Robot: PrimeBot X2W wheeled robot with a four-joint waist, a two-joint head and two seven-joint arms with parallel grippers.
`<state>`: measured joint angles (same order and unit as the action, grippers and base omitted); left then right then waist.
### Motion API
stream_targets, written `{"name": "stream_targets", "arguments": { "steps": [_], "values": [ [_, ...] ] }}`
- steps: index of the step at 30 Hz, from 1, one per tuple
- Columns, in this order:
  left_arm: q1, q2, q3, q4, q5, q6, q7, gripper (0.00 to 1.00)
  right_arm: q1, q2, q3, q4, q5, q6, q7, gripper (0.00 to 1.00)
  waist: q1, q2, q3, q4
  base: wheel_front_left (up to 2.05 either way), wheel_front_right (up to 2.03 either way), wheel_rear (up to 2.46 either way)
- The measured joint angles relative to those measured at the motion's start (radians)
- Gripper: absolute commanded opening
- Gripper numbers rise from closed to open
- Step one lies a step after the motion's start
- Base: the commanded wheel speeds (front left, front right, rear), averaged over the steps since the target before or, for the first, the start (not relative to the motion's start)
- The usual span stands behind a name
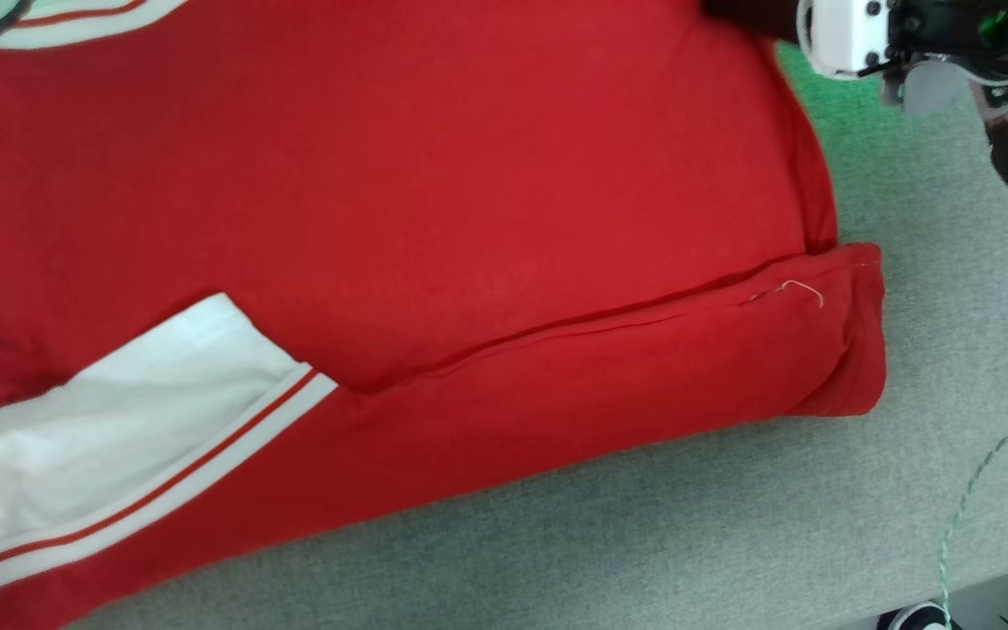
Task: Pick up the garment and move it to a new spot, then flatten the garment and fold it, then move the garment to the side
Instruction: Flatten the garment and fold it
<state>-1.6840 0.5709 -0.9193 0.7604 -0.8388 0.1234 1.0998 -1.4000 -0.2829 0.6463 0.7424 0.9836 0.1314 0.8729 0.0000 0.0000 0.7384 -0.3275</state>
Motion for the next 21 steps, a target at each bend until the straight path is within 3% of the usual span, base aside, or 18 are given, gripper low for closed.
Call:
{"name": "stream_targets", "arguments": {
  "steps": [7, 12, 21],
  "values": [
    [0.021, -0.010, 0.017, 0.007, -0.023, -0.006, -0.065, 0.00, -0.010, -0.007, 0.022, 0.015, 0.009, -0.001, -0.048, 0.00, 0.0000, 0.0000, -0.018, 0.019, 0.00, 0.00, 0.00],
    [0.050, -0.016, 0.034, 0.012, -0.036, -0.034, -0.152, 0.00, 0.005, -0.035, 0.047, -0.011, 0.008, -0.001, -0.150, 0.00, 0.0000, 0.0000, -0.056, 0.034, 0.00, 0.00, 0.00],
    [0.113, 0.014, 0.078, -0.045, -0.095, -0.084, -0.230, 0.00, 0.110, -0.208, 0.118, -0.175, 0.025, -0.001, -0.332, 0.00, 0.0000, 0.0000, -0.152, 0.084, 0.00, 0.00, 0.00]
  ]
}}
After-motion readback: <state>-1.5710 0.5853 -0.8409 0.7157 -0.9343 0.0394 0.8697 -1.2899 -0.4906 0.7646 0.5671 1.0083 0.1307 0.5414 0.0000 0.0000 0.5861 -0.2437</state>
